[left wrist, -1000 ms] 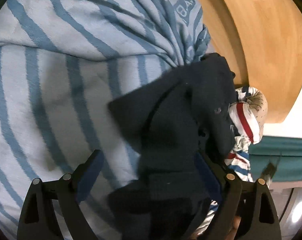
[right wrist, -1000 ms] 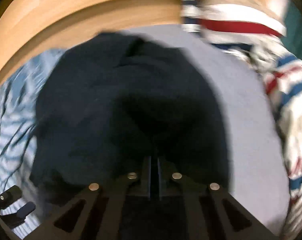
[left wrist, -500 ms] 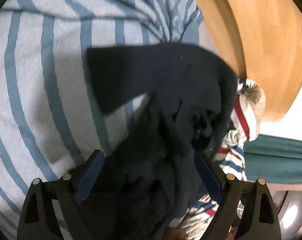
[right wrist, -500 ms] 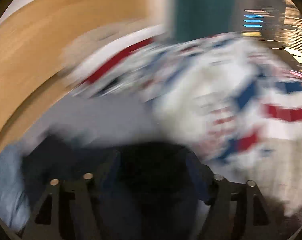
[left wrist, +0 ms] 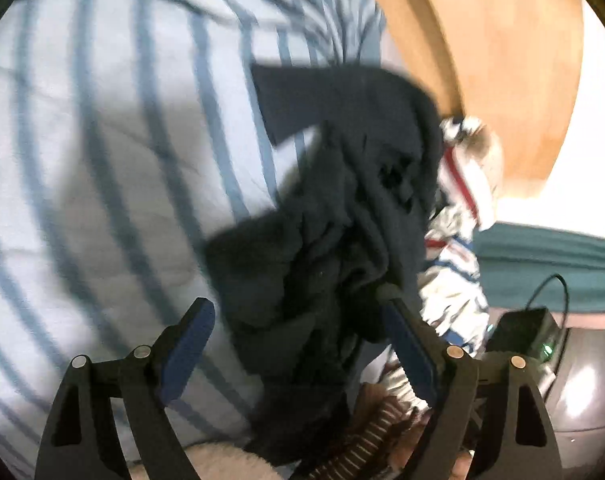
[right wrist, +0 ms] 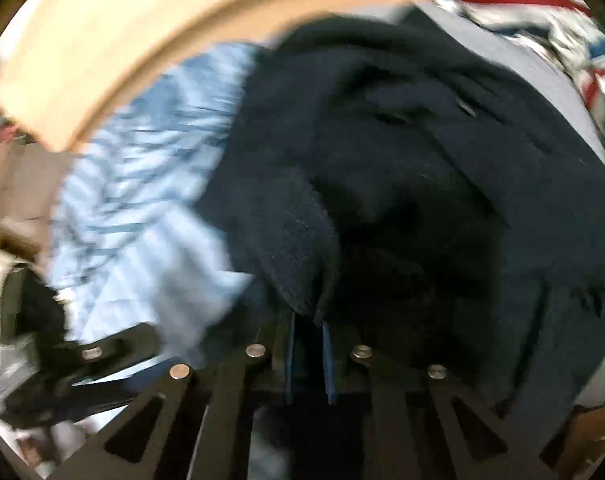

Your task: Fold clothes

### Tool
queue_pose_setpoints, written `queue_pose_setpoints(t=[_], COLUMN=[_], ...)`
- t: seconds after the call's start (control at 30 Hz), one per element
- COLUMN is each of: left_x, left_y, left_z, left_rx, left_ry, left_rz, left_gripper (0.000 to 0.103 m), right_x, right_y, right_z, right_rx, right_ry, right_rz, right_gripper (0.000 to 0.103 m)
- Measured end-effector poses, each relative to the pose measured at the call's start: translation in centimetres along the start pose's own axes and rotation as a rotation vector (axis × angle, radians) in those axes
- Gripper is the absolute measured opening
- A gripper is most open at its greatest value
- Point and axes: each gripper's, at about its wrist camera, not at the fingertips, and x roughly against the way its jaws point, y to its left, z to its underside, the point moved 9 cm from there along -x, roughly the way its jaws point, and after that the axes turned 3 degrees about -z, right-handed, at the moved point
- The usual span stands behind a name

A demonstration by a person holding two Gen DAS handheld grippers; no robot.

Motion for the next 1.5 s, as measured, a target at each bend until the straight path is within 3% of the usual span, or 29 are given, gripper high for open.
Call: queue_pose_setpoints(t=[0.07, 0.17, 0.23, 0.33, 0.43, 0.53, 0.63, 0.7, 0.73, 0.77, 0.8, 0.87, 0.93, 1.0, 1.1, 1.23, 1.33, 1.43, 1.47, 1.5], left_x=[3.0, 6.0, 6.3, 5.5, 2.8, -0.4, -2.6, -3.9, -4.6, -5.2, -5.9, -7.2, -8.5, -9.8, -7.4, -0.5, 4.9, 8.9, 9.8, 10.7], left_y=[1.2, 2.0, 2.1, 2.9, 2.3, 0.4, 0.2, 0.4, 0.5, 0.6, 0.6, 0.8, 0.9, 1.0, 1.2, 0.7, 0.4, -0.1, -0.2, -0.3], left_z=[-1.0, -1.2, -0.5, 0.9, 2.3, 3.6, 3.8, 3.7, 3.6, 3.6, 3.5, 3.4, 3.3, 3.2, 0.7, -5.5, -10.3, -12.7, -12.9, -13.2], left_rx=[0.025, -0.003, -0.071, -0.232, -0.358, -0.424, -0.382, -0.336, -0.313, -0.290, -0.266, -0.220, -0.174, -0.127, -0.104, -0.133, -0.133, -0.145, -0.153, -0.160], left_ry=[-0.079, -0.096, -0.065, 0.002, 0.045, 0.097, 0.134, 0.155, 0.166, 0.177, 0.188, 0.209, 0.231, 0.252, 0.155, -0.066, -0.206, -0.321, -0.360, -0.398], left_rz=[0.043, 0.057, -0.010, -0.143, -0.228, -0.223, -0.200, -0.181, -0.172, -0.163, -0.153, -0.135, -0.116, -0.097, -0.085, -0.103, -0.120, -0.122, -0.130, -0.138], left_gripper=[0.086, 0.086, 0.086, 0.086, 0.086, 0.086, 0.086, 0.084, 0.079, 0.068, 0.059, 0.037, 0.023, 0.017, 0.013, 0.012, 0.012, 0.011, 0.009, 0.009], right_x=[1.6, 3.2, 4.2, 6.1, 8.0, 10.9, 13.6, 14.5, 14.5, 14.1, 13.7, 12.8, 11.2, 9.3, 5.4, -0.1, -3.0, -5.9, -6.9, -7.5], right_y=[4.5, 10.4, 14.1, 16.0, 12.7, 5.6, -2.1, -7.2, -8.4, -9.1, -9.7, -9.6, -8.2, -6.6, -4.1, -1.0, 0.8, 3.0, 3.6, 4.1], right_z=[-0.9, -2.4, -3.7, -5.0, -5.9, -5.0, -3.0, -0.6, 0.4, 1.4, 2.5, 4.0, 4.9, 5.6, 6.5, 8.5, 8.7, 8.1, 7.9, 7.7], right_rx=[0.070, 0.084, 0.096, 0.101, 0.016, -0.114, -0.205, -0.287, -0.310, -0.318, -0.326, -0.320, -0.292, -0.258, -0.185, -0.190, -0.189, -0.113, -0.085, -0.063], right_ry=[-0.026, -0.061, -0.093, -0.153, -0.211, -0.268, -0.296, -0.268, -0.253, -0.236, -0.219, -0.196, -0.155, -0.102, -0.006, 0.147, 0.187, 0.212, 0.220, 0.222], right_rz=[-0.073, -0.204, -0.257, -0.188, -0.091, 0.080, 0.322, 0.444, 0.467, 0.477, 0.486, 0.456, 0.397, 0.336, 0.271, 0.170, 0.149, 0.163, 0.170, 0.166], right_gripper=[0.012, 0.012, 0.012, 0.012, 0.012, 0.012, 0.012, 0.014, 0.019, 0.023, 0.047, 0.070, 0.070, 0.071, 0.072, 0.072, 0.072, 0.072, 0.057, 0.014])
